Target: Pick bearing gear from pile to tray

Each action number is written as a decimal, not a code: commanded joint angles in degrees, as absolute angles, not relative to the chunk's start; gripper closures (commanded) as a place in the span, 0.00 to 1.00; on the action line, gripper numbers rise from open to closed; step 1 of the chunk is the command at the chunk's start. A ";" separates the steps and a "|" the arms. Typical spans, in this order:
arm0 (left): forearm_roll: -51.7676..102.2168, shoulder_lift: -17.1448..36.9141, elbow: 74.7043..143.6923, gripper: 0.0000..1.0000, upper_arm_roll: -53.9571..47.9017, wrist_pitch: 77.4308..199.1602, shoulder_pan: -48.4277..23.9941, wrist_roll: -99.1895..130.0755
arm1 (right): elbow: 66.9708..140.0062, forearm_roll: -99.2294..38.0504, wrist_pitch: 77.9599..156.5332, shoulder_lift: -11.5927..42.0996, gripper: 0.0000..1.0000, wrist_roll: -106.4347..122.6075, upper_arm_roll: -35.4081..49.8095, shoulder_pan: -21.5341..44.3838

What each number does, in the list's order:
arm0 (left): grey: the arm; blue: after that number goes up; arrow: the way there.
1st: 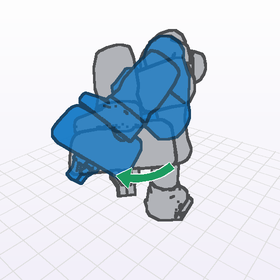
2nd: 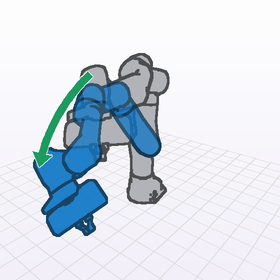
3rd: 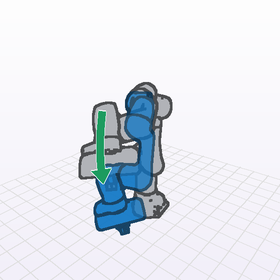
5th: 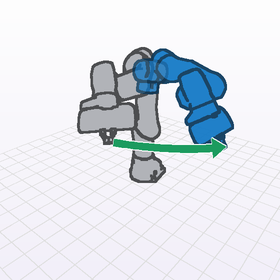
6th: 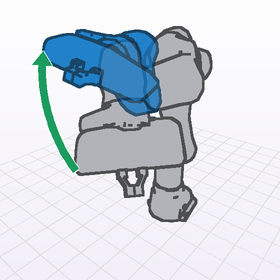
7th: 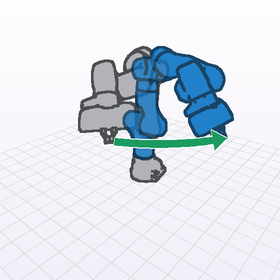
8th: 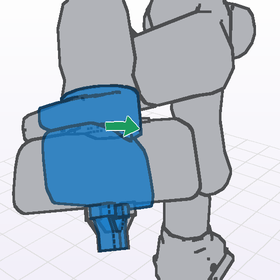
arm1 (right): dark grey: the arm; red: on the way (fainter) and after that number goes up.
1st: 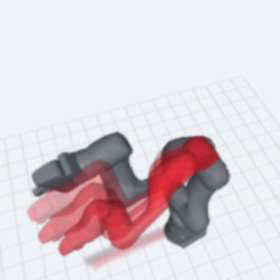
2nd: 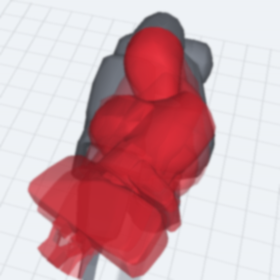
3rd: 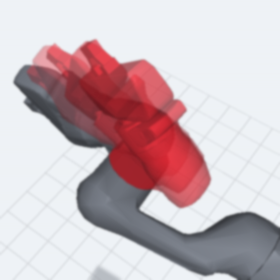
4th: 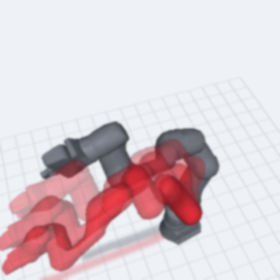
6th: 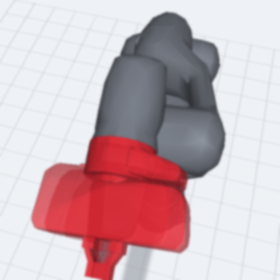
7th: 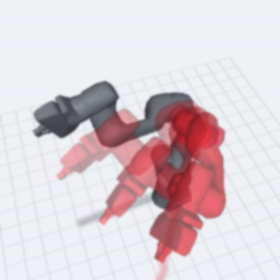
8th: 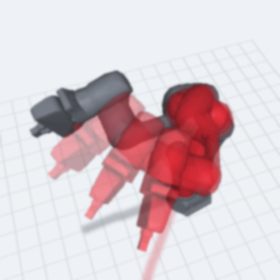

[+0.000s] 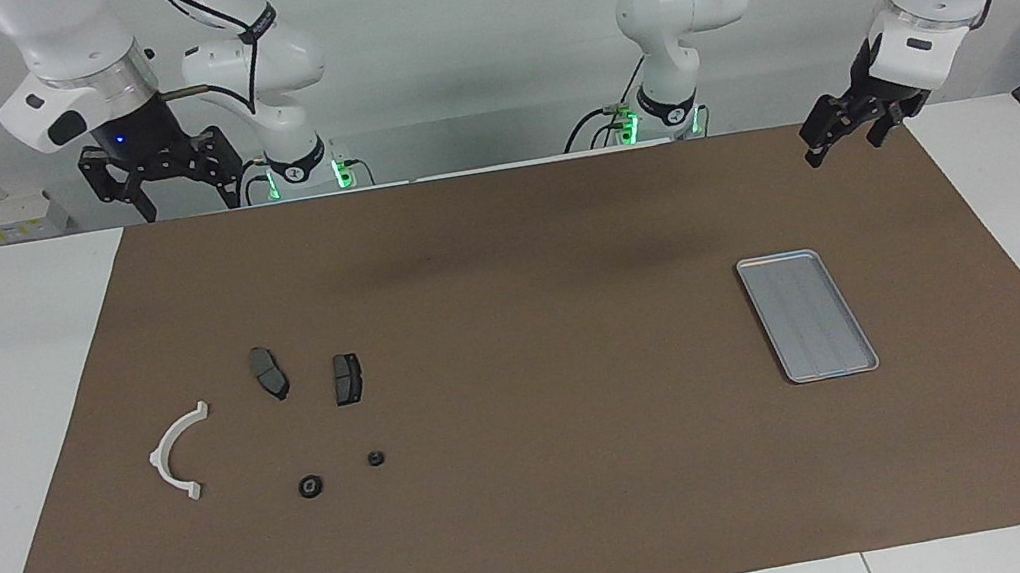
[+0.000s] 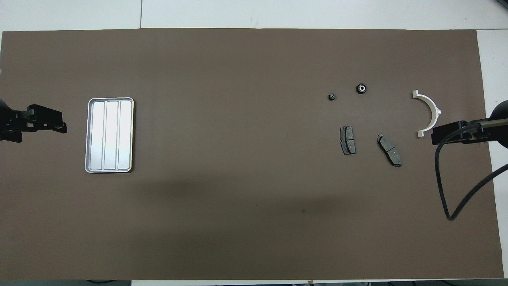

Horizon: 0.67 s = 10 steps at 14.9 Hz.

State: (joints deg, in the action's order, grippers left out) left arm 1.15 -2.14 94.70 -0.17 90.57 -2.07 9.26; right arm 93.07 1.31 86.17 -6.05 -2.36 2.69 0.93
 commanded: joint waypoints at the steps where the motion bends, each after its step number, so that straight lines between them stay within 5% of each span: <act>1: 0.70 -2.37 94.66 0.00 0.18 89.82 -2.64 9.32 | 92.64 0.09 85.69 -6.15 0.00 -1.23 3.25 0.26; 10: 0.70 -2.46 94.66 0.00 0.18 89.82 -2.64 9.32 | 92.64 0.26 85.78 -7.38 0.00 -0.53 3.60 0.53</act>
